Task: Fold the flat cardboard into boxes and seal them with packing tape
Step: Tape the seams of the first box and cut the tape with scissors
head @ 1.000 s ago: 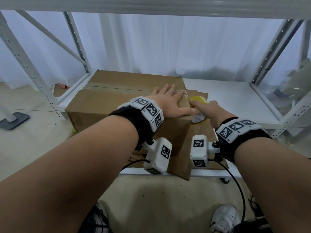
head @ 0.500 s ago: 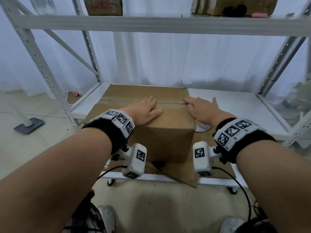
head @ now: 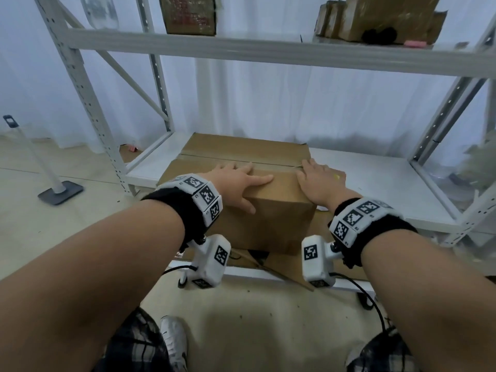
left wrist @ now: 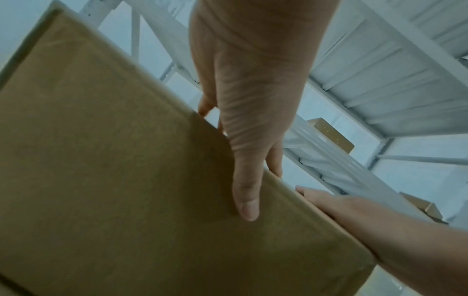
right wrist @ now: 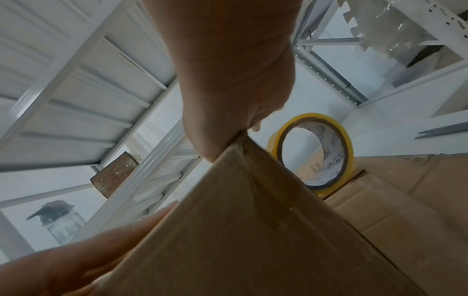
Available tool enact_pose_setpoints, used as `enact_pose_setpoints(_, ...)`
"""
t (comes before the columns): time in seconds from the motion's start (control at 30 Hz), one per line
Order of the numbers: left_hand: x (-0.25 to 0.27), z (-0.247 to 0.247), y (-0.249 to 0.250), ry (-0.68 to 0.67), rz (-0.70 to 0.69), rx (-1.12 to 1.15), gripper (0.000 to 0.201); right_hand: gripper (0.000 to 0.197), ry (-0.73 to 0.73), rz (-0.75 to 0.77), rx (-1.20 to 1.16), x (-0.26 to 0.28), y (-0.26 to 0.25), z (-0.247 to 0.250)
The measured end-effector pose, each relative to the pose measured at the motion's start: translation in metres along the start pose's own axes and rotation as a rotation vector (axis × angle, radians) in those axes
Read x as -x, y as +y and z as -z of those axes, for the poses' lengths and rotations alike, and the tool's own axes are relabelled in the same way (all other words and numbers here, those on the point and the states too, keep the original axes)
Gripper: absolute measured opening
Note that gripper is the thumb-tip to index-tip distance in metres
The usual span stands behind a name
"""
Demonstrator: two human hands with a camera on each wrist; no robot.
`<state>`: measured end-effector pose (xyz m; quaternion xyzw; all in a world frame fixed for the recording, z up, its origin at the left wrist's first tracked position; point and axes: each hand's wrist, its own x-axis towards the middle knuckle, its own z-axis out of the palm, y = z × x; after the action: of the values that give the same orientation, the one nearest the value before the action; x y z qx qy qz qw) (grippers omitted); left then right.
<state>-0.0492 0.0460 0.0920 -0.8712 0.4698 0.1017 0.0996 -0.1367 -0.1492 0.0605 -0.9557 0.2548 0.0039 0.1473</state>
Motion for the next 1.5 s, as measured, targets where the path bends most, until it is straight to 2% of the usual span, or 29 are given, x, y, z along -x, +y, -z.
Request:
enact_pose_setpoints(0.17, -0.013, 0.015, -0.019, 0.015, -0.101, 0.157, 0.069, 0.048, 0.030, -0.020, -0.023, -0.004, 0.004, 0.015)
enact_pose_setpoints(0.27, -0.010, 0.011, -0.034, 0.111, -0.039, 0.337, 0.060, 0.040, 0.097, 0.015, -0.048, -0.018, 0.004, 0.026)
enact_pose_setpoints(0.33, -0.012, 0.008, -0.039, 0.189, 0.110, 0.282, 0.068, 0.049, 0.102, 0.019, -0.059, -0.030, 0.002, 0.033)
enact_pose_setpoints(0.43, -0.018, 0.007, -0.037, 0.299, 0.447, 0.159, 0.091, 0.085, 0.036, 0.022, -0.130, -0.050, 0.000, 0.040)
enact_pose_setpoints(0.5, -0.022, 0.004, -0.036, 0.386, 0.580, 0.198, 0.105, 0.105, -0.063, 0.029, -0.147, -0.063, 0.003, 0.040)
enact_pose_setpoints(0.57, -0.030, -0.007, -0.041, 0.423, 0.665, 0.333, 0.119, 0.105, -0.154, 0.014, -0.097, -0.069, 0.008, 0.036)
enact_pose_setpoints(0.63, -0.040, -0.017, -0.045, 0.440, 0.708, 0.719, 0.129, 0.103, -0.183, -0.010, -0.076, -0.069, 0.013, 0.033)
enact_pose_setpoints(0.7, -0.053, -0.023, -0.046, 0.434, 0.696, 1.085, 0.133, 0.110, -0.147, -0.028, -0.074, -0.068, 0.017, 0.034)
enact_pose_setpoints(0.8, -0.068, -0.022, -0.039, 0.423, 0.709, 1.326, 0.124, 0.108, -0.078, -0.065, -0.082, -0.076, 0.024, 0.038)
enact_pose_setpoints(0.9, -0.076, -0.020, -0.039, 0.468, 0.750, 1.365, 0.103, 0.102, 0.051, -0.049, -0.197, -0.082, 0.031, 0.037)
enact_pose_setpoints(0.97, -0.072, -0.020, -0.041, 0.446, 0.739, 1.281, 0.080, 0.101, 0.147, -0.038, -0.366, -0.084, 0.033, 0.035)
enact_pose_setpoints(1.03, -0.066, -0.018, -0.044, 0.423, 0.712, 1.242, 0.057, 0.099, 0.151, -0.091, -0.438, -0.085, 0.033, 0.035)
enact_pose_setpoints(1.1, -0.062, -0.011, -0.047, 0.392, 0.663, 1.248, 0.044, 0.082, 0.116, -0.153, -0.447, -0.085, 0.032, 0.035)
enact_pose_setpoints(1.17, -0.063, -0.003, -0.049, 0.386, 0.610, 1.301, 0.049, 0.078, 0.142, -0.195, -0.502, -0.083, 0.035, 0.034)
enact_pose_setpoints(1.23, -0.062, 0.003, -0.047, 0.364, 0.618, 1.371, 0.060, 0.080, 0.132, -0.208, -0.607, -0.074, 0.034, 0.033)
enact_pose_setpoints(1.33, -0.059, 0.011, -0.033, 0.239, 0.576, 1.539, 0.062, 0.069, 0.109, -0.193, -0.745, -0.061, 0.033, 0.027)
enact_pose_setpoints(1.4, -0.059, 0.018, -0.027, 0.291, 0.492, 1.571, 0.052, 0.061, 0.149, -0.166, -0.794, -0.053, 0.029, 0.028)
enact_pose_setpoints(1.5, -0.062, 0.022, -0.024, 0.513, 0.414, 1.434, 0.053, 0.051, 0.208, -0.149, -0.830, -0.046, 0.020, 0.030)
